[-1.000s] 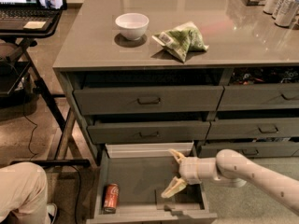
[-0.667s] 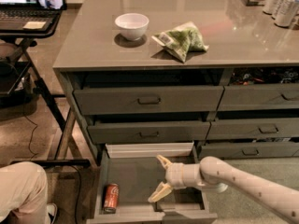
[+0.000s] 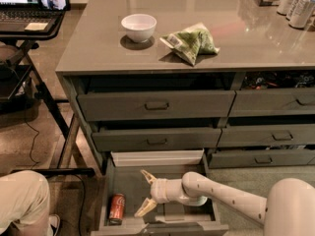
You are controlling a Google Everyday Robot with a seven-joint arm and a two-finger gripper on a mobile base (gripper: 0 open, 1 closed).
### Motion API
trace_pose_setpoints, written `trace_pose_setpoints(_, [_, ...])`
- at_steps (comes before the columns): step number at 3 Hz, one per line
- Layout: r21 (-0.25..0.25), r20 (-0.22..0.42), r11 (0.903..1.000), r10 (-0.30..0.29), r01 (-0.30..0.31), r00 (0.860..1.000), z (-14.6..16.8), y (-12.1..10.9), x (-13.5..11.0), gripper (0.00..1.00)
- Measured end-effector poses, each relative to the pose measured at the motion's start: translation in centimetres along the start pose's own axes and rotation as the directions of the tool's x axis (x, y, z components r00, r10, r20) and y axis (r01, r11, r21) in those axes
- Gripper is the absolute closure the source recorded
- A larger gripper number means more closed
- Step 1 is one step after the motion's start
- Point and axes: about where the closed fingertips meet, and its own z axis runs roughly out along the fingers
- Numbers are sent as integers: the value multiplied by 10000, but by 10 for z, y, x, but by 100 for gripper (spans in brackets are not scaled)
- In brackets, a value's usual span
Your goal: Pick coke can from bottom drawer and place on counter
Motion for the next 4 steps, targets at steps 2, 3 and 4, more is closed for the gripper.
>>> trace_pose_setpoints(2, [226,-192,9996,178,-174,9997,22,-8,14,0])
trace_pose_setpoints(3, [324,-683,9994,142,-120,9976,56,-20,39,0])
trace_pose_setpoints(4, [296,-1232,9988,425,-391,9915,86,-18,65,0])
